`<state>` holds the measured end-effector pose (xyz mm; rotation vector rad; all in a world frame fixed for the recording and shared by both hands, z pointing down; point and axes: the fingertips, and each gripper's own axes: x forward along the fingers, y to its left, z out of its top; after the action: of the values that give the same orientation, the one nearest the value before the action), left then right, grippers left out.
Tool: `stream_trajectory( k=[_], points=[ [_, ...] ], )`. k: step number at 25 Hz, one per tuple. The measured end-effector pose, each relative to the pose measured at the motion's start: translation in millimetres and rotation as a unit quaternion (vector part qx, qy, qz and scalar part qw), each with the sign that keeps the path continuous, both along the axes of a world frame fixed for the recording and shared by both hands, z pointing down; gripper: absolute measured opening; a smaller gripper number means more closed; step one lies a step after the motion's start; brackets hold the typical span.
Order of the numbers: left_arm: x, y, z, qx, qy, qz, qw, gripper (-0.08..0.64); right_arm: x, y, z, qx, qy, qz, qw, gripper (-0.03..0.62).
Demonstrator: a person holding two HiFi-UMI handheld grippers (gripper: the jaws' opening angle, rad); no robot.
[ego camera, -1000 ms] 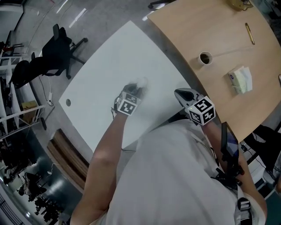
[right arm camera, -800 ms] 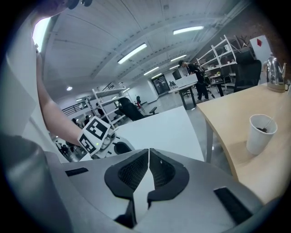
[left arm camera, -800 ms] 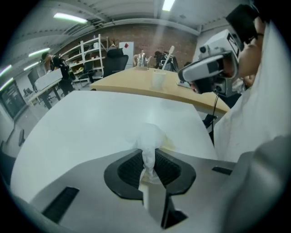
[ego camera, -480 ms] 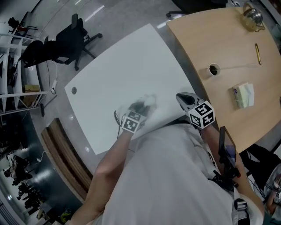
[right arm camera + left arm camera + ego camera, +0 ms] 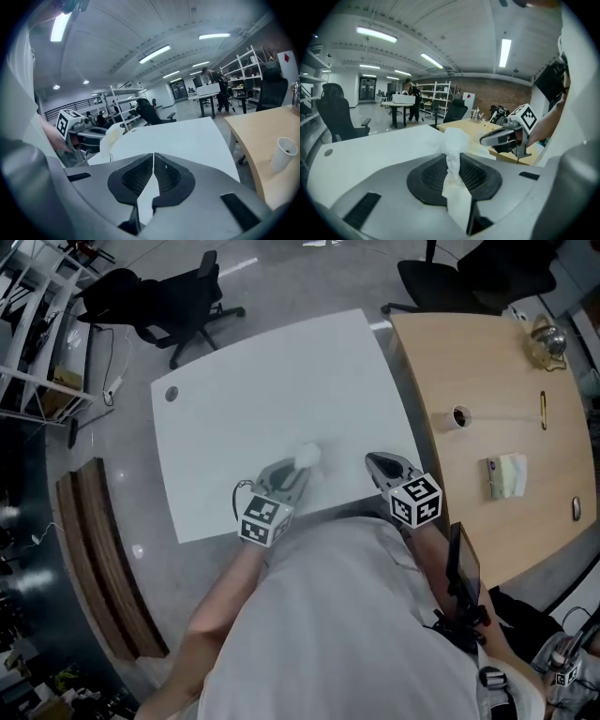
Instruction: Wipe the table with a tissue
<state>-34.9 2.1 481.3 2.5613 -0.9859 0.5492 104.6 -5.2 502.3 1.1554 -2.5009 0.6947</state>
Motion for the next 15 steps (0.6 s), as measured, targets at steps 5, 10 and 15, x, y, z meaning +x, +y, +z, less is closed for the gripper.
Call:
stream_trajectory(
  k=[5,10,15],
  points=[
    [-21.1,26.5,-51.1,0.05,0.044,-0.04,0.9969,0.063,-23.4,18.5,-16.3,0.021,0.003,-0.028,0.999,0.018],
    [-41.4,62.1,-73.6,0.07,0.066,-0.065,0.9932,0.063,-45.7,48.8,-36.9,0.045,0.004,-0.058,0.997,0.018],
    [-55.2,99.3,-49.0,0.043,0.073,-0.091,0.9923,0.063,-51.3,79.6,-57.2,0.07,-0.007,-0.065,0.995,0.018]
  ],
)
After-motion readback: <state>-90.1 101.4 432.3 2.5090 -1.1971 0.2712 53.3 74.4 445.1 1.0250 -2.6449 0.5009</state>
